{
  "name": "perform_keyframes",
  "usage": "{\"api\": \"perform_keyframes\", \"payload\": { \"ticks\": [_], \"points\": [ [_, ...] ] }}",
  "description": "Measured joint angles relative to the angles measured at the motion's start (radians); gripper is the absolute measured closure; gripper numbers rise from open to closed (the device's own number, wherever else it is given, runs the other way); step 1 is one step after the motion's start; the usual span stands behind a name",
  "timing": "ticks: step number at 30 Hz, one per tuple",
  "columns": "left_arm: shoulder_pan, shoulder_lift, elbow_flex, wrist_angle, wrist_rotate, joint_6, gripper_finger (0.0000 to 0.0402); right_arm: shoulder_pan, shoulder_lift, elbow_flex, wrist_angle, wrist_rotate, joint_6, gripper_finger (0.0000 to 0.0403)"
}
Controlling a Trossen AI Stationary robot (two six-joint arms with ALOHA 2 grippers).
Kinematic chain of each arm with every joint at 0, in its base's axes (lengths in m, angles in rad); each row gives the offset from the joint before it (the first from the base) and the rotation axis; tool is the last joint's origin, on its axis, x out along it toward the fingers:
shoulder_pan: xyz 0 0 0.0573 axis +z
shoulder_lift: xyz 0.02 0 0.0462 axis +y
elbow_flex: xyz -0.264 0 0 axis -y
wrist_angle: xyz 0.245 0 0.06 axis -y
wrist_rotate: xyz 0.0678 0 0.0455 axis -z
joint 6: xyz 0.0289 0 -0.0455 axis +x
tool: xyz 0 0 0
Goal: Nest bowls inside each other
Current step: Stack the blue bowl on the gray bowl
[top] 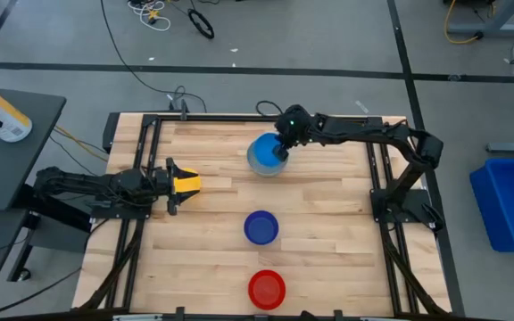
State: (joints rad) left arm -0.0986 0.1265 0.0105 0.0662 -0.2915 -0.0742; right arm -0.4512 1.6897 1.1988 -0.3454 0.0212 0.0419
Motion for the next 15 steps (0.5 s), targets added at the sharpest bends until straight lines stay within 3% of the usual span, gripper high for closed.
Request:
{"api": "perform_keyframes", "payload": {
  "ticks": [5, 15],
  "points": [
    [0.0, 0.0, 0.0, 0.0, 0.0, 0.0, 0.0125, -0.017, 0.017, 0.037, -0.066, -0.075, 0.003, 0.0402],
    [0.0, 0.0, 0.0, 0.002, 0.0, -0.001, 0.0125, -0.021, 0.134, 0.19, -0.231, -0.068, -0.041, 0.0402]
  ]
}}
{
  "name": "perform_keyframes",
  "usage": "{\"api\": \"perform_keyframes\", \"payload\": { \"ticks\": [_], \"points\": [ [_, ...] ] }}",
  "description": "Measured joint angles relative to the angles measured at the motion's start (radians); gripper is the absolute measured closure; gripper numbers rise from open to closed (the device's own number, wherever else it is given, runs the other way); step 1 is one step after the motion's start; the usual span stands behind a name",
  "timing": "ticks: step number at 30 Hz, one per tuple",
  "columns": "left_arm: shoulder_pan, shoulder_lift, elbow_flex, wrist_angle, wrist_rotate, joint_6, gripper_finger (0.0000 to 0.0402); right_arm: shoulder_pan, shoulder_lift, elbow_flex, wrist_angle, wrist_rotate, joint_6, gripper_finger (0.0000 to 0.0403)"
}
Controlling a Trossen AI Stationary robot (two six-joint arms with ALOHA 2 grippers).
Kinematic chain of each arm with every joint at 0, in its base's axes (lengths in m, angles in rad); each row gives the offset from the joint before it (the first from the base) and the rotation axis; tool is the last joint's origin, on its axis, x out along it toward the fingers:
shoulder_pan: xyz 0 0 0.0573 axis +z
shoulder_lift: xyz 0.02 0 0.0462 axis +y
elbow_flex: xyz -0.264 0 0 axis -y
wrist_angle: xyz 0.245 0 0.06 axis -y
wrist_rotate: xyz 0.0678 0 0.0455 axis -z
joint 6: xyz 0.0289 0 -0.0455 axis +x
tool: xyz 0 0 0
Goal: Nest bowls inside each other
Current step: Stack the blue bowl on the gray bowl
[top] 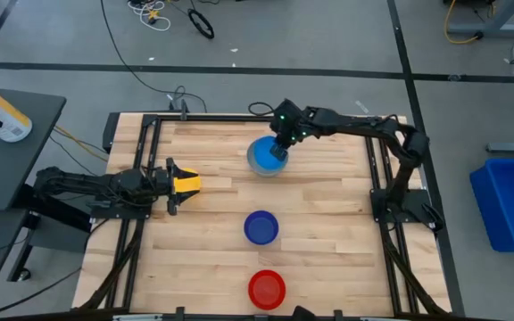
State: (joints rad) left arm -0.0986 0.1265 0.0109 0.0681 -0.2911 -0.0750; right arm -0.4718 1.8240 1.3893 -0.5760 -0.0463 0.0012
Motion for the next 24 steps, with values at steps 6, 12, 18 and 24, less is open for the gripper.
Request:
{"api": "perform_keyframes", "payload": {
  "ticks": [6, 12, 18, 24],
  "points": [
    [0.0, 0.0, 0.0, 0.0, 0.0, 0.0, 0.0125, -0.006, 0.071, 0.071, -0.07, 0.0, -0.024, 0.0402],
    [0.0, 0.0, 0.0, -0.002, 0.0, 0.0, 0.0125, -0.012, 0.128, 0.109, -0.109, 0.0, -0.041, 0.0402],
    [0.0, 0.0, 0.001, -0.002, 0.001, 0.0, 0.0125, -0.018, 0.14, 0.115, -0.118, 0.0, -0.053, 0.0402],
    [0.0, 0.0, 0.001, -0.003, 0.0, 0.0, 0.0125, -0.019, 0.14, 0.115, -0.113, -0.008, -0.062, 0.0403]
  ]
}}
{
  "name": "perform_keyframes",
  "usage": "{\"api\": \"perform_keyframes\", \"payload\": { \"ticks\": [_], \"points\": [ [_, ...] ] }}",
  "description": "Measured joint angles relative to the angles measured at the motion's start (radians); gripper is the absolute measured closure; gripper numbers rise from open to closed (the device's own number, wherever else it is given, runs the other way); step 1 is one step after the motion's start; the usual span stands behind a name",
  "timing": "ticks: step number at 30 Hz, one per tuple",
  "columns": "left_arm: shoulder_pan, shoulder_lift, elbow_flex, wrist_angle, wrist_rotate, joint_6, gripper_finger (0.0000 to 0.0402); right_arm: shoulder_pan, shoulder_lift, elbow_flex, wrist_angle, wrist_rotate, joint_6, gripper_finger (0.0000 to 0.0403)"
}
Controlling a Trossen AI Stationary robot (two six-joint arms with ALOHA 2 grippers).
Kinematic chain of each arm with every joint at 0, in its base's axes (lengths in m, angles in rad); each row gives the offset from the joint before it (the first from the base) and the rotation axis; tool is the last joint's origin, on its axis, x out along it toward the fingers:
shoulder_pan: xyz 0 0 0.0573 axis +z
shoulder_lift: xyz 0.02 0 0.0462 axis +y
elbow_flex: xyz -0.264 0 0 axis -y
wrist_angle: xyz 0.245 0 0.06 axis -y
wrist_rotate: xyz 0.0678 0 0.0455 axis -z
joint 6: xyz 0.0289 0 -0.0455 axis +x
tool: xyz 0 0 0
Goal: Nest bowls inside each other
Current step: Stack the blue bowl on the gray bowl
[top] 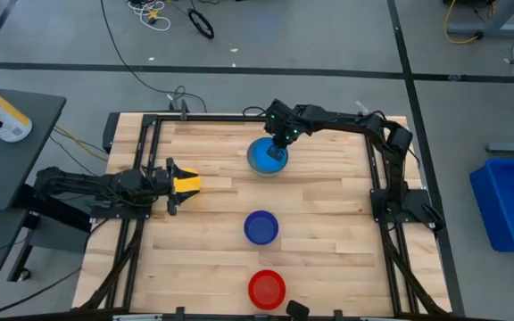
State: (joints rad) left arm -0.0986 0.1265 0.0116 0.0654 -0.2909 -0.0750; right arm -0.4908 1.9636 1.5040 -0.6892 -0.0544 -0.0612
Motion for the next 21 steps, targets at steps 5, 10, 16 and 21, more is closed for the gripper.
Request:
{"api": "perform_keyframes", "payload": {
  "ticks": [5, 10, 16, 21],
  "points": [
    [0.0, 0.0, 0.0, -0.001, 0.0, 0.0, 0.0125, 0.001, 0.007, 0.0, 0.016, -0.008, -0.003, 0.0403],
    [0.0, 0.0, 0.001, -0.005, 0.001, 0.0, 0.0125, 0.007, 0.037, -0.001, 0.019, -0.008, -0.007, 0.0403],
    [0.0, 0.0, 0.001, -0.006, 0.004, 0.0, 0.0125, 0.007, 0.052, -0.002, 0.02, -0.009, -0.005, 0.0371],
    [0.0, 0.0, 0.001, -0.006, 0.005, 0.0, 0.0125, 0.007, 0.051, -0.002, 0.02, -0.009, -0.004, 0.0317]
  ]
}}
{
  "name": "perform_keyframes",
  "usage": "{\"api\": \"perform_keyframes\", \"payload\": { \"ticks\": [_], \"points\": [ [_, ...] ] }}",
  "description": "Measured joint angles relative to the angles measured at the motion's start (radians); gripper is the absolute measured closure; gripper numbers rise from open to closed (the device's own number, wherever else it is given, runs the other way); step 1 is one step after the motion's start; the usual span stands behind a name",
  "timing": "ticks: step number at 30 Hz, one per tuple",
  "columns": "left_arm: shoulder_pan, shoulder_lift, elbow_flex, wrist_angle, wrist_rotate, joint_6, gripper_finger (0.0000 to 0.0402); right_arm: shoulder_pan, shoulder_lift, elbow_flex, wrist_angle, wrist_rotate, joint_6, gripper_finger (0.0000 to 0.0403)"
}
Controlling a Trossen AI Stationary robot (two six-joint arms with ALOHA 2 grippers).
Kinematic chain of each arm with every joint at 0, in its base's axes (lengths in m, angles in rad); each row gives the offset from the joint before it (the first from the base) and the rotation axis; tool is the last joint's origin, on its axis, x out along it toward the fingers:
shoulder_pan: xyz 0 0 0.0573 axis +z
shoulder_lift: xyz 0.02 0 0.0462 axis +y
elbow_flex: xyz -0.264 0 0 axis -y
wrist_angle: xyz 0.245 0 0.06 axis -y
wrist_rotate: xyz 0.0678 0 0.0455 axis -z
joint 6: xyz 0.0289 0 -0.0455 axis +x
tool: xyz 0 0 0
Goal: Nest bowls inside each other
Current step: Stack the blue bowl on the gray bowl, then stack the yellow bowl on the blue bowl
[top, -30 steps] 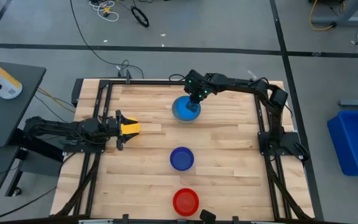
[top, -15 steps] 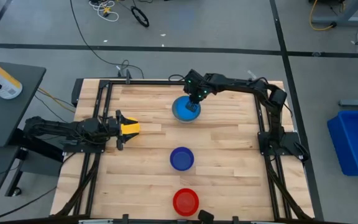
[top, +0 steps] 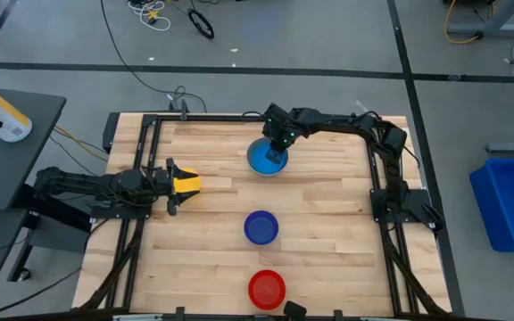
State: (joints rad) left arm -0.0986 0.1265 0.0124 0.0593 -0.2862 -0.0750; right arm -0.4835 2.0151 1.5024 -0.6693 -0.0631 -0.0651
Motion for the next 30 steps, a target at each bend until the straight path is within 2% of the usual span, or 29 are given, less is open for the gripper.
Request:
{"api": "perform_keyframes", "payload": {
  "ticks": [5, 9, 16, 20, 25, 30],
  "points": [
    [0.0, 0.0, 0.0, 0.0, 0.001, 0.0, 0.0125, 0.0, 0.0, 0.0, 0.001, 0.001, -0.004, 0.0261],
    [0.0, 0.0, 0.0, -0.001, 0.001, 0.0, 0.0125, 0.002, -0.003, 0.0, 0.006, 0.04, -0.015, 0.0236],
    [0.0, 0.0, 0.0, -0.001, 0.0, 0.0, 0.0125, 0.046, -0.03, 0.055, 0.019, 0.098, -0.039, 0.0231],
    [0.0, 0.0, 0.0, -0.002, 0.0, 0.0, 0.0125, 0.093, -0.043, 0.103, -0.024, 0.078, -0.024, 0.0233],
    [0.0, 0.0, 0.0, -0.002, -0.003, 0.005, 0.0125, 0.212, -0.042, 0.111, -0.048, 0.051, -0.014, 0.0227],
    [0.0, 0.0, 0.0, -0.001, -0.005, 0.005, 0.0125, 0.327, -0.042, 0.111, 0.045, 0.05, -0.003, 0.0224]
  ]
}}
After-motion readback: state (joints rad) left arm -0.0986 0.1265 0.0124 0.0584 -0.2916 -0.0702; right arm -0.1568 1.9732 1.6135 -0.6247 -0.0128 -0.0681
